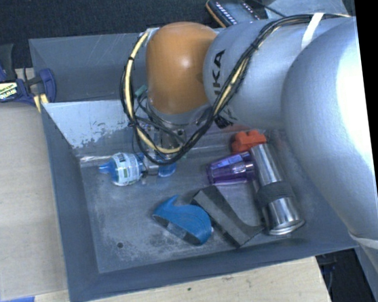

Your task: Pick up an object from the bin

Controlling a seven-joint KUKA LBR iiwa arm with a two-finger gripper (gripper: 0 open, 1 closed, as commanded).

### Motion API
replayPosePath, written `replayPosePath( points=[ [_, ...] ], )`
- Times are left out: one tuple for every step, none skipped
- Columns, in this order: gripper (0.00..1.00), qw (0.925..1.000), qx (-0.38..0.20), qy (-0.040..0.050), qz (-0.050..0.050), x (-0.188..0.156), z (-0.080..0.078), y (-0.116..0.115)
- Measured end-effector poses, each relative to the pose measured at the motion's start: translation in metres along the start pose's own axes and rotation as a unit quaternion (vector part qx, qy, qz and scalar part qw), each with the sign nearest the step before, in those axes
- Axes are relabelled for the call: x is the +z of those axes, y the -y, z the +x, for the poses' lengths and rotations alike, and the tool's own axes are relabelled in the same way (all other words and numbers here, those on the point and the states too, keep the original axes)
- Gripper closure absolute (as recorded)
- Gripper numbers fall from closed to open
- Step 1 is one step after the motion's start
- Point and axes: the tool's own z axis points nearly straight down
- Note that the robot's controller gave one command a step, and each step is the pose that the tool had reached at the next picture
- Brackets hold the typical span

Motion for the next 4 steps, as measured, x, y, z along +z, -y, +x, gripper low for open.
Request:
replayPosePath(
  points=[
    [0.0, 0.9997, 0.022, -0.0064, 0.001, 0.07, 0.004, -0.004],
    [0.0, 0.9989, -0.046, -0.0007, 0.0, 0.066, 0.001, 0.018],
    [1.0, 0.9969, -0.076, -0.0078, 0.015, 0.066, 0.012, -0.067],
    [1.0, 0.9969, -0.076, -0.0078, 0.015, 0.066, 0.012, -0.067]
  ],
)
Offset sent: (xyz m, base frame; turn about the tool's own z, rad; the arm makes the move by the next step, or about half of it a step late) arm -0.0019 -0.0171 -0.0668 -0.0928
